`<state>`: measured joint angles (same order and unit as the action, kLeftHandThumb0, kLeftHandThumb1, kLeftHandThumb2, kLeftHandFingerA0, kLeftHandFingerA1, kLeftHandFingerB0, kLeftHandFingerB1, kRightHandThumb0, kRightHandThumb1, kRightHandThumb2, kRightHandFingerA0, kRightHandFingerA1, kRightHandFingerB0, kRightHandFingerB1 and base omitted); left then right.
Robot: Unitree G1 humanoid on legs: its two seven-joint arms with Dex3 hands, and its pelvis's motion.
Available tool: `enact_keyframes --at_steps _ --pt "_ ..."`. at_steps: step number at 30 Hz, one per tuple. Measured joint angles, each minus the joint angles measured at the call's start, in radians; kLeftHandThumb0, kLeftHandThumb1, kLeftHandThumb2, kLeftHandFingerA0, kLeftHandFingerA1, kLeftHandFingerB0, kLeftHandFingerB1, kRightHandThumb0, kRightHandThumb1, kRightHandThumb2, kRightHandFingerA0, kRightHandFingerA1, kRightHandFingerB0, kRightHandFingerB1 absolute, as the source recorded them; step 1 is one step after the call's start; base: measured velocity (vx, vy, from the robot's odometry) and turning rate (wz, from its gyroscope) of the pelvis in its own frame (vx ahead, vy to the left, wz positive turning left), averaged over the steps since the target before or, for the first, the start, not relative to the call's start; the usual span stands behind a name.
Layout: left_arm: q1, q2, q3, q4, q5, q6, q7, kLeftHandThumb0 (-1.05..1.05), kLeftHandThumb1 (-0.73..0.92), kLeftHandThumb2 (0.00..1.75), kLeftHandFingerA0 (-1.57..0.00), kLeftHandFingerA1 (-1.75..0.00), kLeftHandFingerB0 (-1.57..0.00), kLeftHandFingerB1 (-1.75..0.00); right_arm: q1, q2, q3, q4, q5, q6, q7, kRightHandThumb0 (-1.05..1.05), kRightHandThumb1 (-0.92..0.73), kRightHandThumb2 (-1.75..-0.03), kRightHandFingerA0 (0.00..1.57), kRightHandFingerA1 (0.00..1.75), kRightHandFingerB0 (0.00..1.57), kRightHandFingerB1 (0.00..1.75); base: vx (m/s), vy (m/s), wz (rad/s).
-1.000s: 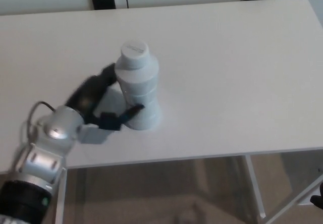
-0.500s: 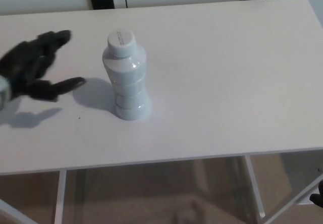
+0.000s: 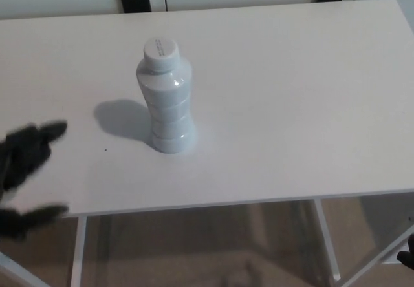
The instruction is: The robot picks up a bottle from a person using its left hand and walk towards the table in frontand put the bottle on the table.
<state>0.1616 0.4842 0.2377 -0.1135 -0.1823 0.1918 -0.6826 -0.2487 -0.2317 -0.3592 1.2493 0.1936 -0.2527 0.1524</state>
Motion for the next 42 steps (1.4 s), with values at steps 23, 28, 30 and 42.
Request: enact_keyframes --at_steps 23,28,30,42 --pt "0.680 -0.057 0.117 -0.059 -0.102 -0.183 -0.250 -0.50 0.65 0.77 -0.32 -0.45 -0.24 -0.41 0.080 -0.001 0.033 0.007 -0.021 -0.001 -0.005 -0.37 -0.49 -0.70 0.62 0.78 0.45 0.66 0.00 0.000 0.00" --pt "0.595 -0.067 0.068 0.060 -0.031 -0.212 -0.158 -0.47 0.69 0.60 -0.37 -0.38 -0.28 -0.32 0.106 -0.001 0.059 0.011 -0.037 -0.002 -0.012 -0.39 -0.49 -0.69 0.63 0.81 0.47 0.67 0.00 0.000 0.00" --pt "0.535 -0.069 0.043 0.122 -0.002 -0.215 -0.116 -0.56 0.57 0.81 -0.32 -0.48 -0.20 -0.42 0.111 -0.001 0.070 0.012 -0.043 -0.002 -0.017 -0.39 -0.48 -0.70 0.61 0.79 0.46 0.66 0.00 0.000 0.00" --pt "0.198 -0.102 -0.097 0.552 0.133 -0.220 0.110 -0.55 0.79 0.64 -0.26 -0.36 -0.23 -0.31 0.161 0.000 0.123 0.007 -0.075 -0.017 -0.019 -0.42 -0.37 -0.96 0.37 0.69 0.29 0.63 0.00 0.000 0.00"
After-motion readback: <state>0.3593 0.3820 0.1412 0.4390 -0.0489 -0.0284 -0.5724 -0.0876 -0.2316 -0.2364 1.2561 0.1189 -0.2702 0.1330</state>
